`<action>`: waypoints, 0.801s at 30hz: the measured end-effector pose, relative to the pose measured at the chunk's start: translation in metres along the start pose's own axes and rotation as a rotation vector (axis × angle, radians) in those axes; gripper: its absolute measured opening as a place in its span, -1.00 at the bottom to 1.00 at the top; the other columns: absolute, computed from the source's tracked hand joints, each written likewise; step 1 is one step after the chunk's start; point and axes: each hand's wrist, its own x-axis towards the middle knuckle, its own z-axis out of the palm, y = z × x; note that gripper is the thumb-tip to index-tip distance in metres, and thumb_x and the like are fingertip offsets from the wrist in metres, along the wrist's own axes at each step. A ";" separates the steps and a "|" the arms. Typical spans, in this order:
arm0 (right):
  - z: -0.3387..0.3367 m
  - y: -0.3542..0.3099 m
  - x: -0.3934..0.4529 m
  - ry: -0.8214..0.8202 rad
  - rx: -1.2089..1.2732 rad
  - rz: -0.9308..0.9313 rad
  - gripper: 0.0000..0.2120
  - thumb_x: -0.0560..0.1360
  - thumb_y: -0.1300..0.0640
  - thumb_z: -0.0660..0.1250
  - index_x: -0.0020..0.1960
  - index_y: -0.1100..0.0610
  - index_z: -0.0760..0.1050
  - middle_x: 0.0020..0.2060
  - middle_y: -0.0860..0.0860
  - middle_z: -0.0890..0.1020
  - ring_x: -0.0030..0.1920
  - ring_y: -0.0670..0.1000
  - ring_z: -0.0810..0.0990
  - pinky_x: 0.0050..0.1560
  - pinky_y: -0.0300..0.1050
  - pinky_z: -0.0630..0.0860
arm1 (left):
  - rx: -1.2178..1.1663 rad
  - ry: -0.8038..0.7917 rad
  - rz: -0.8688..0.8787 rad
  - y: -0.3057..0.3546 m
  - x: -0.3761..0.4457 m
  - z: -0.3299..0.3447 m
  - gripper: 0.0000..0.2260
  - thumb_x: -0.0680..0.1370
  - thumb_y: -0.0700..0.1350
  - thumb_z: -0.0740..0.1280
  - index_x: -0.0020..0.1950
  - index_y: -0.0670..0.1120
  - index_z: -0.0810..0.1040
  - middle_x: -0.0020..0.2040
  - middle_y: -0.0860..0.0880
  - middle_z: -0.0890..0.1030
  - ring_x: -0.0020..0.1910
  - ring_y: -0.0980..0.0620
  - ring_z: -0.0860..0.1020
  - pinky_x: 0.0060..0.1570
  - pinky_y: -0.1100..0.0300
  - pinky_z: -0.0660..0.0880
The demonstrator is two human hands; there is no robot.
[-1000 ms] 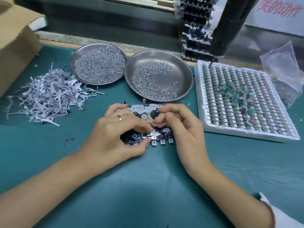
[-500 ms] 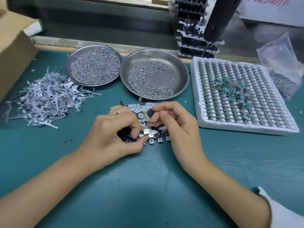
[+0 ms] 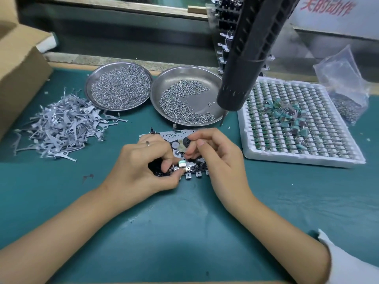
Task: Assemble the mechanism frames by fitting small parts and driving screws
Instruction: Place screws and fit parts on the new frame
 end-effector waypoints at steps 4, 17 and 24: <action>0.003 0.000 -0.003 0.001 -0.142 -0.023 -0.83 0.49 0.24 0.19 -0.07 0.11 0.55 -0.32 -0.05 0.60 -0.25 0.01 0.58 -0.14 -0.15 0.54 | 0.040 -0.007 -0.009 0.003 0.000 -0.001 -0.76 0.35 -0.09 0.39 -0.39 -0.15 0.38 -0.38 0.06 0.42 -0.32 -0.11 0.45 -0.14 0.01 0.49; 0.029 -0.008 -0.027 -0.260 -1.389 -0.528 -0.57 0.49 -0.14 0.27 0.29 0.03 0.50 0.16 0.16 0.55 0.12 0.22 0.53 0.04 0.05 0.50 | 0.027 0.309 -0.066 -0.006 -0.005 -0.019 -0.95 0.41 -0.09 0.15 -0.15 0.05 0.34 -0.20 0.12 0.47 -0.18 0.03 0.43 -0.09 0.05 0.34; 0.022 -0.025 -0.061 -0.269 -1.463 -0.479 -0.78 0.43 -0.08 0.28 0.02 -0.07 0.60 -0.02 0.05 0.61 0.08 0.16 0.58 -0.03 -0.07 0.52 | 0.175 0.340 -0.049 -0.004 -0.005 -0.011 -0.91 0.50 -0.06 0.15 -0.08 0.01 0.43 -0.18 0.24 0.48 -0.14 0.12 0.36 0.02 0.06 0.32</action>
